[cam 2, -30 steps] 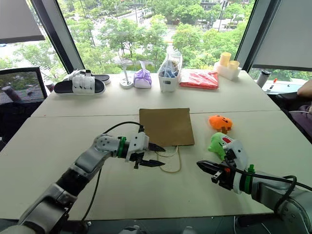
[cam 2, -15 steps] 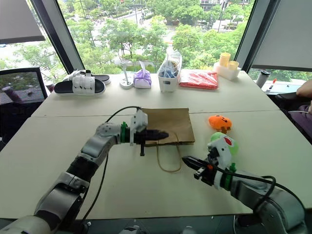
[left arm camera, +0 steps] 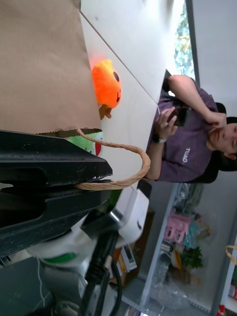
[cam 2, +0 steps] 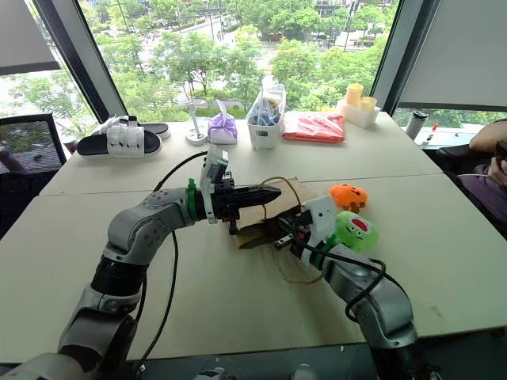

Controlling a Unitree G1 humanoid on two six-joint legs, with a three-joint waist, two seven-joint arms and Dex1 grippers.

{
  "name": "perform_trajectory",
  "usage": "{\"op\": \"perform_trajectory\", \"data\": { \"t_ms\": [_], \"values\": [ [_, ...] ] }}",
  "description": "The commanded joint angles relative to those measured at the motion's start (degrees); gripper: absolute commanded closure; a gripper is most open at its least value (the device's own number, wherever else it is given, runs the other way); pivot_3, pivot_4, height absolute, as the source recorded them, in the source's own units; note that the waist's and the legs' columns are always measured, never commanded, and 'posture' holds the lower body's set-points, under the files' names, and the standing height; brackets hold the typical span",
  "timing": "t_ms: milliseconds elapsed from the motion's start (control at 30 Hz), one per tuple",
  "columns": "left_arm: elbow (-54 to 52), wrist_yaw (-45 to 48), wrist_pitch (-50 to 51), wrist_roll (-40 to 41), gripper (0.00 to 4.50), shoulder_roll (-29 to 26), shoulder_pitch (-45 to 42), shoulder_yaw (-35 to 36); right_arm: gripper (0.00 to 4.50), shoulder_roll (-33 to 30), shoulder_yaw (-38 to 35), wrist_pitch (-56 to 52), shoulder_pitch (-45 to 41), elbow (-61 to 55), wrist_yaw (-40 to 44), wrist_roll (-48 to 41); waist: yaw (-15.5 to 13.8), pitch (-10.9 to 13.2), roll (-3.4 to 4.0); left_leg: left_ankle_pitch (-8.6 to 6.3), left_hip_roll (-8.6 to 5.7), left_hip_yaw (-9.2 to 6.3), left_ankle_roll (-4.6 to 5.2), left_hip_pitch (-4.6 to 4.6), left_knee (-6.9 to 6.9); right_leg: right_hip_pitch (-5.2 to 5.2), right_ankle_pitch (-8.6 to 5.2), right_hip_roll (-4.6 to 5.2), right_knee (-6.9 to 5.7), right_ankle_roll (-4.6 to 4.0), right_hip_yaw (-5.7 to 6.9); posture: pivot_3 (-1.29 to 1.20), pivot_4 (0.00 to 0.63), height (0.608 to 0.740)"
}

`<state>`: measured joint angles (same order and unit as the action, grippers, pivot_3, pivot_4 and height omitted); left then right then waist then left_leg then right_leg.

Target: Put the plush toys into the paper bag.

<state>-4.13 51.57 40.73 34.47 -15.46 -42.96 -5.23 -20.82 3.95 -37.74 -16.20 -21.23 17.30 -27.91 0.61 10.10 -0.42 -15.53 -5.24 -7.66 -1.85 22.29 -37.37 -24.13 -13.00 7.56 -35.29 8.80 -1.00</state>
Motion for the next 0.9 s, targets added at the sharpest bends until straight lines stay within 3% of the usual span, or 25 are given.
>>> {"op": "perform_trajectory", "data": {
  "t_ms": [33,433,900],
  "values": [
    [-0.37,-0.76,-1.18,0.03,4.48,0.11,-0.17,0.81,4.50,0.54,2.83,2.60,-1.98,4.66,0.50,5.09,0.08,0.00,0.00,0.04,0.00,0.01,-0.08,0.00,0.01,-0.02,0.00,0.00,0.00,0.00,0.00,0.00,0.150,0.740],
    [-2.39,1.60,-3.93,0.82,4.48,-0.95,-2.75,0.36,4.50,2.47,7.22,0.31,-2.85,11.26,0.19,13.53,0.11,0.00,0.00,0.10,0.00,0.07,-0.17,0.01,0.12,-0.17,0.00,-0.01,-0.03,-0.01,-0.09,0.00,0.150,0.740],
    [-9.17,0.52,1.99,11.33,4.48,1.22,-5.31,2.25,4.50,4.84,8.46,-2.09,-1.58,10.59,0.95,16.39,0.31,-0.03,0.04,0.10,0.03,0.06,-0.18,0.01,0.13,-0.19,0.00,-0.06,-0.06,-0.02,-0.11,0.00,0.150,0.740]
  ]
}}
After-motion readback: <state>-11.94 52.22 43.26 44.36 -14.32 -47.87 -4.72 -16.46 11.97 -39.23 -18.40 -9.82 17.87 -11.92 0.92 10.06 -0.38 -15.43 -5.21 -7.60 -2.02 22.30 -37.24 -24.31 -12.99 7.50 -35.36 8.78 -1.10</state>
